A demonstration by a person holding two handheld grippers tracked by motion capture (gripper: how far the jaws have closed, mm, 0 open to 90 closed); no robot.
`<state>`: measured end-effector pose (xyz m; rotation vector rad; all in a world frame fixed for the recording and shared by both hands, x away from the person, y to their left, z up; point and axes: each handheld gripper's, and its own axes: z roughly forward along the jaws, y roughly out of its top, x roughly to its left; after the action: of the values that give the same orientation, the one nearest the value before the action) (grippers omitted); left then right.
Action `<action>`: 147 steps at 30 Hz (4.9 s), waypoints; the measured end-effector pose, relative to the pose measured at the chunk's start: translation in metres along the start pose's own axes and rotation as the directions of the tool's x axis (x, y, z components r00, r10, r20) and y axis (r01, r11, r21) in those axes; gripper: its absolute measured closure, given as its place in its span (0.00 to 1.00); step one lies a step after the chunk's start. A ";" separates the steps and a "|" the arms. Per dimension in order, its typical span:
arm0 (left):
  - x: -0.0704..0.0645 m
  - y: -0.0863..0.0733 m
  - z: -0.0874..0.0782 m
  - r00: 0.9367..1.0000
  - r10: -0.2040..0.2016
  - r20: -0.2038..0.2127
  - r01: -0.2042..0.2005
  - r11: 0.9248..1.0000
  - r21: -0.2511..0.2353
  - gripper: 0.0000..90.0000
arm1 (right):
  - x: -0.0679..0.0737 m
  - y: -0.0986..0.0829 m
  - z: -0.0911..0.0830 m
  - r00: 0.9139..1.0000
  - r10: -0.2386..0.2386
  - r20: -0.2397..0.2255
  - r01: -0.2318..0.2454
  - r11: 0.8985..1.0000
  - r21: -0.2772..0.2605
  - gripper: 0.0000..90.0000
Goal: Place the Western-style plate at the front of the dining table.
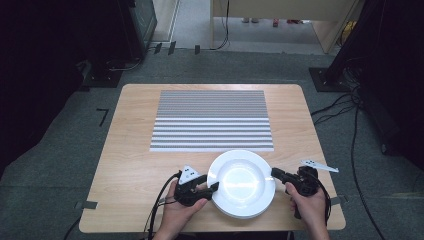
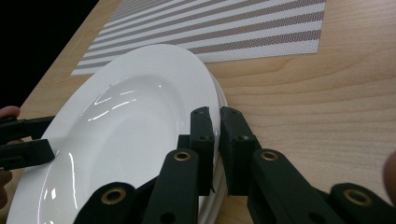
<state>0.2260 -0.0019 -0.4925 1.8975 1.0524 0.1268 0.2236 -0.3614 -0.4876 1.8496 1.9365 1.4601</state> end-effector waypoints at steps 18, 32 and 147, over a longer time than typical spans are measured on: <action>0.003 0.000 -0.002 0.999 -0.037 0.019 0.037 0.999 -0.004 0.56 | -0.010 0.001 0.000 0.989 0.135 -0.063 -0.134 0.991 0.022 0.95; 0.003 0.000 -0.003 0.999 -0.043 0.024 0.043 0.999 -0.012 0.56 | -0.011 0.002 -0.001 0.967 0.192 -0.170 -0.196 0.981 -0.009 0.94; 0.148 0.122 0.024 0.947 -0.313 -0.070 0.291 0.930 -0.226 0.80 | 0.019 0.124 0.146 0.947 0.189 -0.260 -0.209 0.977 -0.051 0.91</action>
<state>0.4055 0.0626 -0.4605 1.5300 1.3352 0.1564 0.4019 -0.2893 -0.4741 1.9557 1.8020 1.8902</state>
